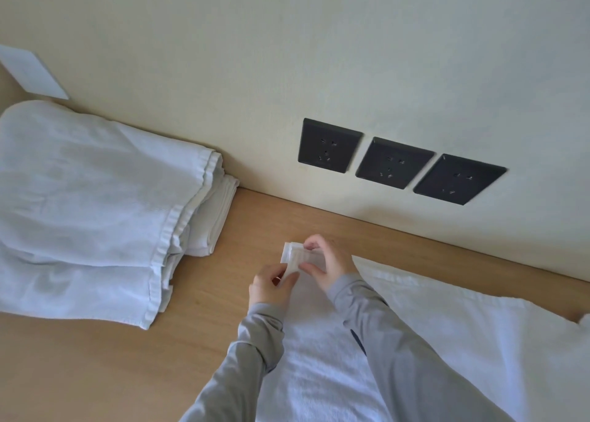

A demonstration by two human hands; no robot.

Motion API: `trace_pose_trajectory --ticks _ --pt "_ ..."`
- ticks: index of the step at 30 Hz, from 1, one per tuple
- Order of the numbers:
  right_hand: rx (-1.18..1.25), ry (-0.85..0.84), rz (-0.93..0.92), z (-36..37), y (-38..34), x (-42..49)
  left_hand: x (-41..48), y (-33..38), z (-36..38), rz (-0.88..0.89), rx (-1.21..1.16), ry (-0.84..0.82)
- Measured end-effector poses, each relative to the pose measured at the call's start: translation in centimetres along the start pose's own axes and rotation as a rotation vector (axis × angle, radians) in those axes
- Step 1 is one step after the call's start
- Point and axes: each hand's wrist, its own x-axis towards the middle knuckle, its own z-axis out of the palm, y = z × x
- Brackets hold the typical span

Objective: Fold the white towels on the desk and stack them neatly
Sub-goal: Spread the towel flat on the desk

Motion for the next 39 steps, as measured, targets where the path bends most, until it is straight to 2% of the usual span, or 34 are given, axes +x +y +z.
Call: trace_pose_trajectory --ticks 10,18,26,32,36,39 --pt "0.141 -0.082 0.125 1.0 -1.0 1.0 0.7 -1.0 -0.2 -0.048 -0.123 -0.021" --pt "0.134 0.003 0.209 1.1 -1.6 1.5 1.6 -1.0 -0.2 -0.100 -0.029 0.034" --pt "-0.046 -0.063 0.229 1.8 -1.9 2.2 1.3 -1.3 -0.1 -0.090 -0.031 0.036" --pt "-0.017 0.142 0.117 1.0 -1.6 2.7 0.6 -0.9 -0.3 -0.059 -0.042 -0.042" --pt "-0.215 -0.036 0.124 2.5 -1.2 4.2 0.5 -1.5 -0.8 -0.056 0.041 -0.048" --pt "-0.272 -0.018 0.114 3.5 -0.5 4.4 0.3 -2.3 -1.3 -0.062 0.111 -0.047"
